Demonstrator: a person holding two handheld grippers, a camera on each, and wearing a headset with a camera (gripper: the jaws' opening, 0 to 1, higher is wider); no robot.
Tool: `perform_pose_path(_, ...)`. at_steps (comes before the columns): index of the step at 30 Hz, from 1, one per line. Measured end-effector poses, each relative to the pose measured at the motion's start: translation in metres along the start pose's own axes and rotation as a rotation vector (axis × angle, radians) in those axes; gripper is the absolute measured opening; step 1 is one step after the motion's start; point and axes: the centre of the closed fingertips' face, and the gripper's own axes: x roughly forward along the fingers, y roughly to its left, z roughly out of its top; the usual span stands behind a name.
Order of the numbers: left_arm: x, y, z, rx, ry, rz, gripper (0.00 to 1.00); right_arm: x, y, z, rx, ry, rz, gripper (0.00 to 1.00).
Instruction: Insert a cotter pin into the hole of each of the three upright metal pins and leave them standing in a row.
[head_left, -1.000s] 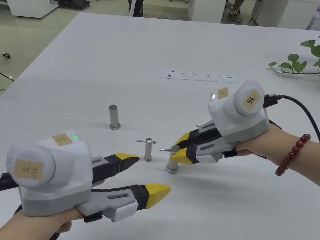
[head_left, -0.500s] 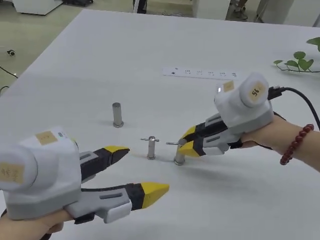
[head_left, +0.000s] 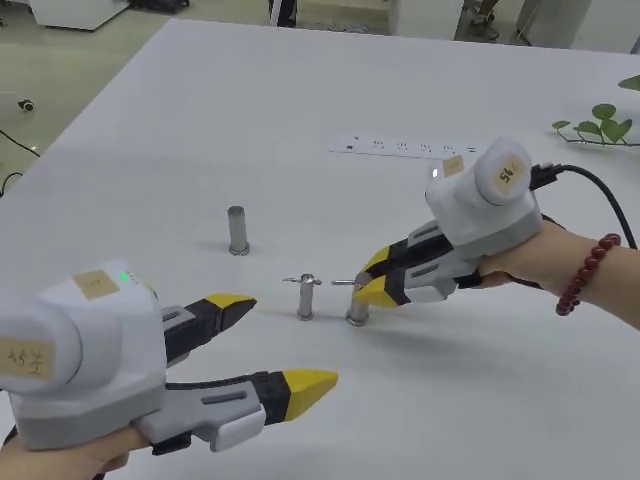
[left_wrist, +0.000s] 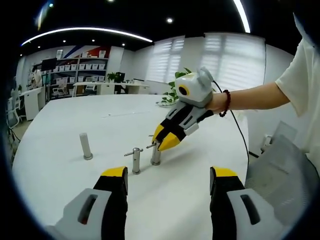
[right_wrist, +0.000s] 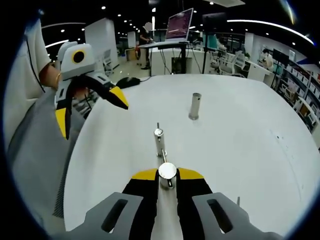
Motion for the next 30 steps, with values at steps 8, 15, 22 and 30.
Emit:
perform_pose_path(8, 0.0, 0.003, -0.002, 0.003, 0.007, 0.012, 0.66, 0.0, 0.0, 0.0, 0.015, -0.011, 0.002, 0.15)
perform_pose_path(15, -0.002, 0.007, -0.004, 0.01, 0.015, 0.03, 0.66, -0.007, 0.0, 0.012, 0.064, -0.061, -0.014, 0.22)
perform_pose_path(22, -0.004, 0.01, -0.001, 0.021, 0.006, 0.042, 0.67, -0.011, -0.004, 0.032, 0.142, -0.128, -0.046, 0.29)
perform_pose_path(30, -0.008, 0.012, -0.001, 0.015, 0.006, 0.055, 0.68, -0.002, -0.014, 0.059, 0.173, -0.19, -0.1, 0.32)
